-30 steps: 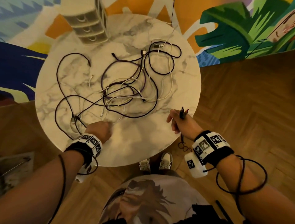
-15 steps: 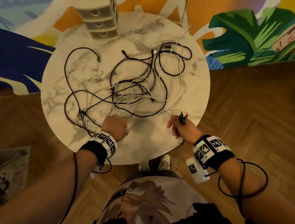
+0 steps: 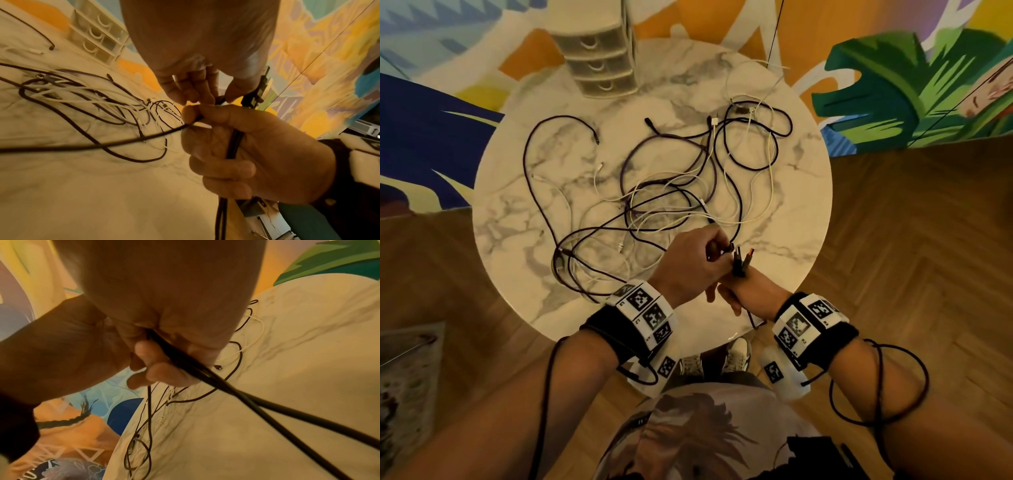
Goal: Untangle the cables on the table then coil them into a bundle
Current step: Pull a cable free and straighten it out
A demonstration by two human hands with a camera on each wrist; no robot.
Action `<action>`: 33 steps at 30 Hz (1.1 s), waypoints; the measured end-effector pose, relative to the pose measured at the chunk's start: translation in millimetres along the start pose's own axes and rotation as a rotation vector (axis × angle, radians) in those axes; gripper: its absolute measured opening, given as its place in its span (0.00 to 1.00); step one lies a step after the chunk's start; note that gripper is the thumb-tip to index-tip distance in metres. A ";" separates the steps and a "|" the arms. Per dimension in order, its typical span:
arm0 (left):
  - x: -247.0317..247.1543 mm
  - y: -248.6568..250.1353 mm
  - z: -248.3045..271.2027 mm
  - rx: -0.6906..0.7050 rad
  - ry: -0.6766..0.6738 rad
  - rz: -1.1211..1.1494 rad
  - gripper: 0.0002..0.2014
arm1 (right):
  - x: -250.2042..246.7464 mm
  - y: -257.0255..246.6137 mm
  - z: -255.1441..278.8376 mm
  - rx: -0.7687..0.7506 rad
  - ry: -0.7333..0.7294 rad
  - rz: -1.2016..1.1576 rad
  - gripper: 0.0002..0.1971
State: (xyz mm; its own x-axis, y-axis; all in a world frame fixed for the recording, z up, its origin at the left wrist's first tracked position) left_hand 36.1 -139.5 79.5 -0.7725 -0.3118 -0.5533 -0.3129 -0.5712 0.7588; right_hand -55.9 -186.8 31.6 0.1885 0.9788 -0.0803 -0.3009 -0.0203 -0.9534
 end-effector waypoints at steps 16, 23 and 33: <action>-6.7 15.2 13.2 0.158 0.023 0.146 0.10 | -12.3 -12.0 -5.9 -0.052 0.234 -0.043 0.15; 38.9 -91.3 5.5 -0.298 -0.296 -0.129 0.08 | -38.0 -0.5 -4.7 -0.207 0.640 -0.328 0.28; -51.4 -175.8 -5.8 -0.467 0.110 -0.178 0.12 | -88.5 -1.6 11.3 -0.235 0.877 -0.861 0.31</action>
State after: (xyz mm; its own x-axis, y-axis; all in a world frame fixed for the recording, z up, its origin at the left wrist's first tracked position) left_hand 134.1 -27.4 -27.5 -0.6593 -0.2424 -0.7117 -0.1347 -0.8932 0.4290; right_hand -82.6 -271.2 43.5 0.8266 0.2285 0.5143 0.3862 0.4344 -0.8137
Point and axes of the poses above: each hand's wrist, its own z-axis away from the middle knuckle, its own x-axis out of the palm, y = z × x, the point moved 5 cm from there along -z, towards the middle knuckle, and after that the axes turned 15 degrees about -x, right-handed, at the moved point
